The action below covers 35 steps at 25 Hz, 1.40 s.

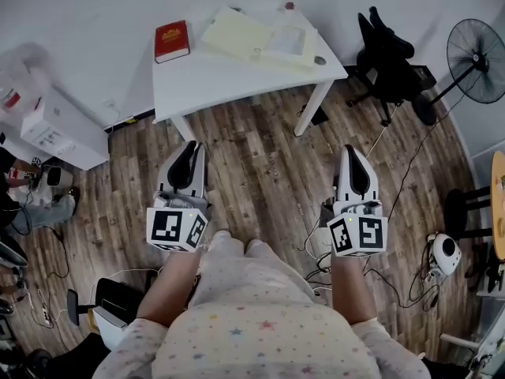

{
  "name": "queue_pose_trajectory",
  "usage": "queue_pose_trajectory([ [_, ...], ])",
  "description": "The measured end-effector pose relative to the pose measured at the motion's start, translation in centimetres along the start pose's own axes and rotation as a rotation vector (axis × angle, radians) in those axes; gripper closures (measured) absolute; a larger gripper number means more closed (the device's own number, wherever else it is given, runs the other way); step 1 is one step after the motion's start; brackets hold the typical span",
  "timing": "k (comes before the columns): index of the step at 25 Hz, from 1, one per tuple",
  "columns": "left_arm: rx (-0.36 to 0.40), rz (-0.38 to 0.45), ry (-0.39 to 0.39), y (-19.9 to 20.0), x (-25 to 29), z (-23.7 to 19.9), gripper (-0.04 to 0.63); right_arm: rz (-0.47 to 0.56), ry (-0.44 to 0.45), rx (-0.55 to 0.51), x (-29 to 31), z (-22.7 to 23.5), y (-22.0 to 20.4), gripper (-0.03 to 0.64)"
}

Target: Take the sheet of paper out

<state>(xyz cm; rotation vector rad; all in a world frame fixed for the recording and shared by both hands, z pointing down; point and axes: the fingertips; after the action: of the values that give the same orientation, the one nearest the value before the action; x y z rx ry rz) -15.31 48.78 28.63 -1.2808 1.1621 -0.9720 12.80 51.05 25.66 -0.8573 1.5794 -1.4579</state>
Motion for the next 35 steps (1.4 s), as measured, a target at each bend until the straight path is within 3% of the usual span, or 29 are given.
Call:
queue_pose_trajectory([
  [5,0.018,0.035,0.014,0.8,0.0,0.4,0.553,-0.002,-0.009,0.01,-0.2,1.2,0.0,0.513],
  [9,0.02,0.003,0.028,0.3,1.1,0.4,0.392,0.001,-0.023,0.04,0.2,2.3,-0.4,0.449],
  [11,0.014,0.003,0.044,0.2,1.9,-0.1,0.345,0.01,-0.037,0.042,0.7,2.8,-0.5,0.41],
  [14,0.0,0.034,0.071,0.4,3.1,-1.1,0.341,0.033,-0.055,0.019,1.8,3.3,-0.3,0.357],
  [19,-0.028,0.04,0.049,-0.3,7.4,-1.7,0.327,0.043,-0.068,0.024,4.1,5.0,-0.6,0.291],
  [23,-0.062,0.053,0.031,-0.7,12.5,-2.8,0.322,0.045,-0.089,0.029,7.4,7.2,-1.3,0.281],
  [35,-0.058,0.022,-0.027,-1.7,26.3,-8.1,0.319,0.045,-0.147,0.028,20.8,11.1,-2.2,0.278],
])
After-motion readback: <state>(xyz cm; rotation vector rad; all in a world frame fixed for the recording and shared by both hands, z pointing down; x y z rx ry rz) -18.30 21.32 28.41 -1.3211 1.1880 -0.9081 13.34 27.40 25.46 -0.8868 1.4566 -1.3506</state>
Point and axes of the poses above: the fingertips, and each gripper's own axes: x forward along the fingers, z to its right, y out of its top, and after that the axes turned 14 degrees about y, right-handed
